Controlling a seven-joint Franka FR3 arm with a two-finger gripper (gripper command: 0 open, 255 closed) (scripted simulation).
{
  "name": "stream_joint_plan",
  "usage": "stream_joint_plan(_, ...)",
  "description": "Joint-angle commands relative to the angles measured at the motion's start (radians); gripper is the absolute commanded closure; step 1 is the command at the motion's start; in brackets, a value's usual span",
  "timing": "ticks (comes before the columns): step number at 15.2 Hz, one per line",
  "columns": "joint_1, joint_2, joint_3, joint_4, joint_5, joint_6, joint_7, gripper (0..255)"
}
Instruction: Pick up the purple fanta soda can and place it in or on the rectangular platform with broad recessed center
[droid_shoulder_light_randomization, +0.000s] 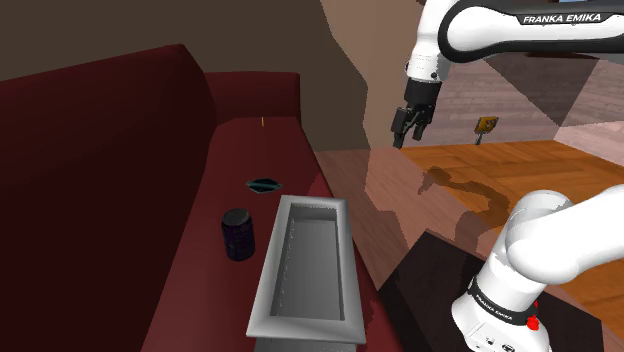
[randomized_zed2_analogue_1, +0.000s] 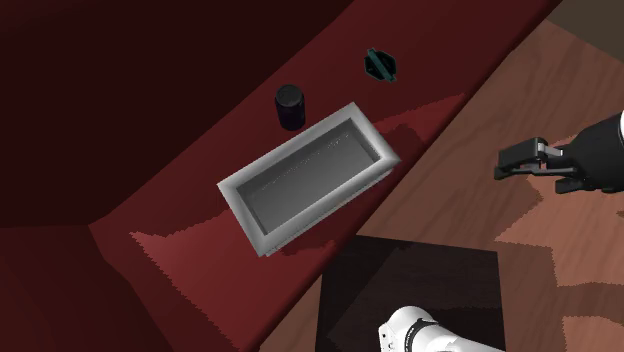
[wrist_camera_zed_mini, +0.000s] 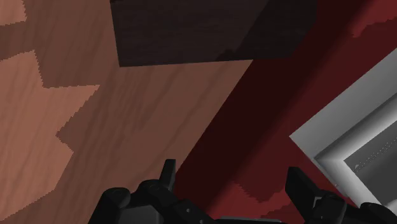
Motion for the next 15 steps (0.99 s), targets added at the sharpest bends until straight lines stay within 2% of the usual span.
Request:
stream_joint_plan(1,0.0,0.0,0.0,0.0,0.0,0.0,0.0,0)
stream_joint_plan(8,0.065,0.131,0.117,0.02,0.073,0.115,0.111,0)
stream_joint_plan(15,0.116,0.301,0.23,0.093,0.112,0.22,0.218,0)
